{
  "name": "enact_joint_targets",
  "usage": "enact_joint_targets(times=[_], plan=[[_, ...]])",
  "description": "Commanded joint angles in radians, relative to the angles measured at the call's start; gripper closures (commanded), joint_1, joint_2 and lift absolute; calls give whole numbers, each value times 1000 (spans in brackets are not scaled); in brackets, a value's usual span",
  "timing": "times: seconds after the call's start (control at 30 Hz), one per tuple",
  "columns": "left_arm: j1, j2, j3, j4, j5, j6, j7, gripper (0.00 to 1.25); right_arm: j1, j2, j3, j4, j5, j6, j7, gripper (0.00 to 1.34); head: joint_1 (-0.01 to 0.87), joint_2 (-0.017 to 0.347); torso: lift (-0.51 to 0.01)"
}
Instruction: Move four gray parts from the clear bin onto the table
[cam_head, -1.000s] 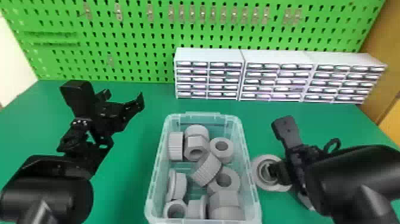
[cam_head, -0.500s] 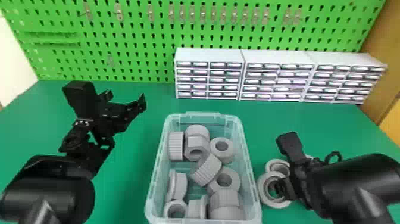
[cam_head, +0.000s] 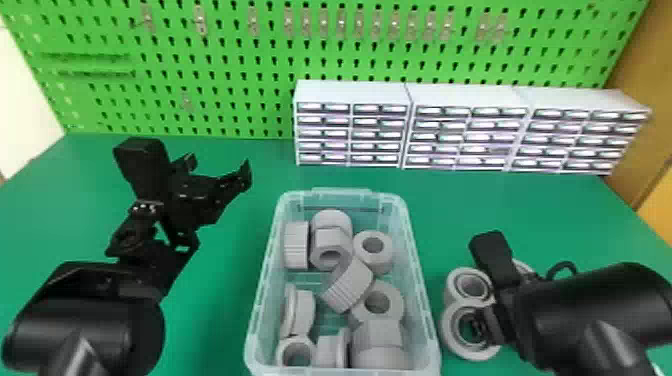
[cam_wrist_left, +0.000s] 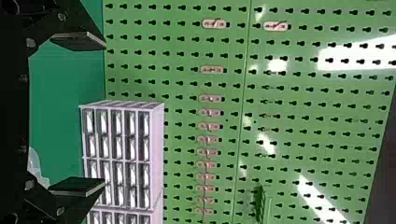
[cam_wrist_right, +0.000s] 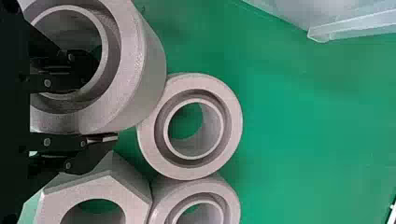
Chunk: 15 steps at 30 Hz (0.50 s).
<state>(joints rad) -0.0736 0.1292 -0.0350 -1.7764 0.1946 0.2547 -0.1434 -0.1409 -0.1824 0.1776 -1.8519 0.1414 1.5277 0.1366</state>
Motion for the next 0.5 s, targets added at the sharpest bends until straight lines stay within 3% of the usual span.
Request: enact_joint_targets(times=[0.0,0.37,0.47], plan=[[0,0,1,2,3,2,-1,239,1,0,17,0,29,-3,1,1099,678,34,-50],[-3,0,3,3,3,0,-5,240,-5,-14,68,3,61,-3,1,1082,678,34,-50],[-3,0,3,5,3,2,-5,239,-3,-15,59,5,50,-1,0,990,678,34,-50]])
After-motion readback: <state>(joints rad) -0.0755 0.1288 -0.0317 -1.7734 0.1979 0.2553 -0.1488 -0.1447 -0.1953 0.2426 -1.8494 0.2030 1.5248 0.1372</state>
